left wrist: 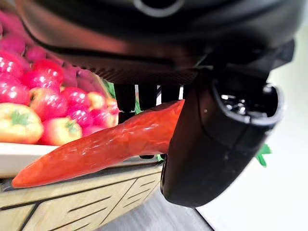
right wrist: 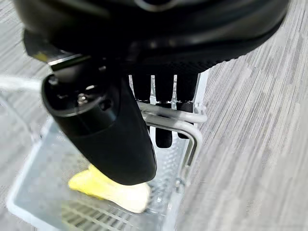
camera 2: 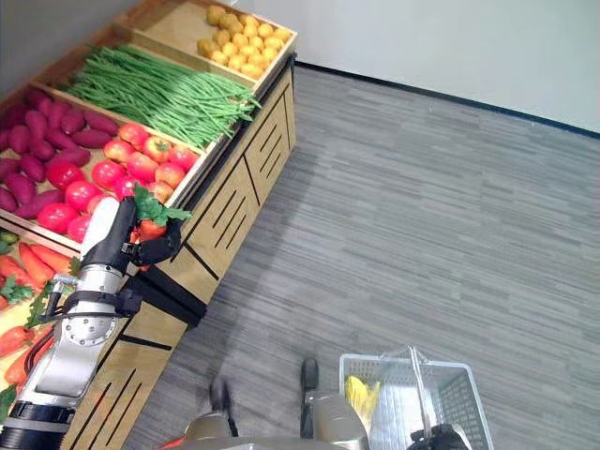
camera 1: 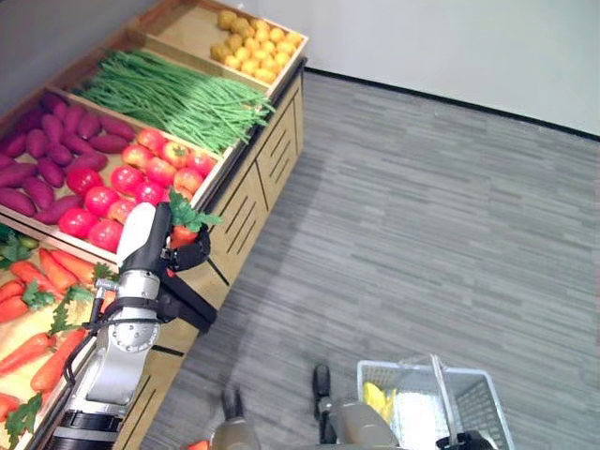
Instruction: Get the vegetables into the basket
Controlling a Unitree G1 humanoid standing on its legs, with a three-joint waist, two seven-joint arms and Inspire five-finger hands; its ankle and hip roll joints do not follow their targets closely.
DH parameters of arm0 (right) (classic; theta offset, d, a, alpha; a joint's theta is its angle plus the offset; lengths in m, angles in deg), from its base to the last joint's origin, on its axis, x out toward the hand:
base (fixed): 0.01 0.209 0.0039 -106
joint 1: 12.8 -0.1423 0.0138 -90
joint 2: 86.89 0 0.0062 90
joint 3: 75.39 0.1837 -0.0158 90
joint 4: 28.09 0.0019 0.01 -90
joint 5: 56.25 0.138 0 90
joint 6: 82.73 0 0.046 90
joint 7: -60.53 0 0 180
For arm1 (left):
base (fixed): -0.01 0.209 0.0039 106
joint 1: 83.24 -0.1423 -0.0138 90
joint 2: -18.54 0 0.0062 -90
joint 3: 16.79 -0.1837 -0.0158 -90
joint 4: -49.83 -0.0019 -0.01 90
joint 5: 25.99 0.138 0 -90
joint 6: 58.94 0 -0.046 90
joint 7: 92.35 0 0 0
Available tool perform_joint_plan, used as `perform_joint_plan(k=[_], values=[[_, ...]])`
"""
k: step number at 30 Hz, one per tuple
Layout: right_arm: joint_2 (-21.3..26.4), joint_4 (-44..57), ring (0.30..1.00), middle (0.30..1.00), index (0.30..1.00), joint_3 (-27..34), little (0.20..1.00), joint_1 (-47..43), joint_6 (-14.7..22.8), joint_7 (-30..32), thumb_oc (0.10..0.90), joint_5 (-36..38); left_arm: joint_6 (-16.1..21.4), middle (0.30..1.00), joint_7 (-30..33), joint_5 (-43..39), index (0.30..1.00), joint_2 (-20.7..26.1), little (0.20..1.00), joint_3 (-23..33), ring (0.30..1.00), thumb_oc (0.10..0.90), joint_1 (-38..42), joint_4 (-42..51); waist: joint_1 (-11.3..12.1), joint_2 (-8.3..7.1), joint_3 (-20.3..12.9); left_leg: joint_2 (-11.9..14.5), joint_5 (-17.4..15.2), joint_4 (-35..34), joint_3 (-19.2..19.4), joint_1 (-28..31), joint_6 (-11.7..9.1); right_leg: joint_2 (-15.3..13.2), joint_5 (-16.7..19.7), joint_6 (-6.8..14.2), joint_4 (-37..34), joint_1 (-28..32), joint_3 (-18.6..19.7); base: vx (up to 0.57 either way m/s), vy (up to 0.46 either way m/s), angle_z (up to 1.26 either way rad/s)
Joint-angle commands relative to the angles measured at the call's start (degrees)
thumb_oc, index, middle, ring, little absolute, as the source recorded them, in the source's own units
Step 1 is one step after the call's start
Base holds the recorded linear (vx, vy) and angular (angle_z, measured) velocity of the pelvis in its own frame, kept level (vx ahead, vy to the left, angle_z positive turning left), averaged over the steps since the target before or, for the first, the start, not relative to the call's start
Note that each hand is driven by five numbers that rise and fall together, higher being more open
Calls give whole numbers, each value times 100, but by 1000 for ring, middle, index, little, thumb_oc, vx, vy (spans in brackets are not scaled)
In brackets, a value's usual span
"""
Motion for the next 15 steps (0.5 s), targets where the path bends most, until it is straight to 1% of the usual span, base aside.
perform_joint_plan(k=[1, 2, 3, 5, 8, 9, 11, 12, 13, 15], values=[[250, 79, 300, 300, 300, -262, 300, 255, 60, 117, 400, -226, 329, 300, 563, 47, 300, 268, 300, 708, 300, 400, -64, 880, -52, 307, -152, 176, 465, 516, 141, -345, 183, 87, -491, 490, 537, 602, 185, 27, 92, -131], [240, 127, 300, 300, 300, -264, 300, 214, 89, 133, 400, -148, 378, 300, 558, 35, 300, 246, 300, 699, 300, 400, -87, 923, -28, 286, -184, 171, 412, 570, 219, -321, 214, 75, -408, 490, 449, 511, 263, 49, 114, -129], [239, 138, 300, 300, 300, -262, 300, 176, 87, 149, 400, -108, 388, 300, 595, -1, 300, 239, 300, 715, 300, 400, -116, 941, -24, 267, -228, 128, 330, 593, 204, -302, 253, 49, -374, 507, 396, 490, 339, 77, 158, -148], [221, 140, 300, 300, 300, -252, 300, 147, 81, 157, 400, -81, 387, 300, 614, -19, 300, 244, 300, 735, 300, 400, -127, 955, -26, 259, -249, 97, 269, 645, 238, -297, 278, 9, -349, 532, 359, 484, 392, 69, 98, -85], [177, 173, 300, 300, 300, -283, 300, 76, 79, 162, 400, -64, 386, 300, 667, -56, 300, 302, 300, 774, 300, 400, -141, 968, -28, 260, -277, 14, 118, 734, 415, -252, 377, -96, -359, 583, 358, 504, 557, 99, 196, -18], [128, 210, 300, 300, 300, -311, 300, 3, 70, 165, 400, -39, 386, 300, 683, -100, 300, 347, 300, 767, 300, 400, -110, 960, -47, 283, -306, -67, 16, 718, 562, -130, 468, -186, -385, 642, 410, 492, 676, 109, 246, -32], [126, 211, 300, 300, 300, -312, 300, 1, 67, 166, 400, -37, 388, 300, 685, -103, 300, 352, 300, 767, 300, 400, -106, 954, -27, 273, -300, -73, 9, 714, 587, -114, 476, -193, -392, 649, 415, 493, 700, 63, 152, -42], [91, 256, 300, 300, 300, -283, 300, -20, 73, 163, 400, 6, 388, 300, 675, -114, 300, 395, 300, 786, 300, 400, -106, 972, -62, 289, -330, -146, -77, 702, 697, -29, 543, -276, -391, 703, 445, 490, 799, 47, 129, -38], [90, 260, 300, 300, 300, -285, 300, -18, 71, 164, 400, 8, 390, 300, 675, -116, 300, 397, 300, 787, 300, 400, -106, 970, -48, 282, -328, -152, -84, 698, 716, -18, 550, -282, -394, 710, 446, 490, 817, 82, 232, -34], [68, 287, 300, 300, 300, -227, 300, -39, 56, 176, 400, 58, 373, 300, 661, -134, 300, 418, 300, 783, 300, 400, -111, 960, -98, 305, -383, -245, -187, 679, 872, 103, 620, -377, -354, 791, 460, 457, 941, 67, 192, -25]])
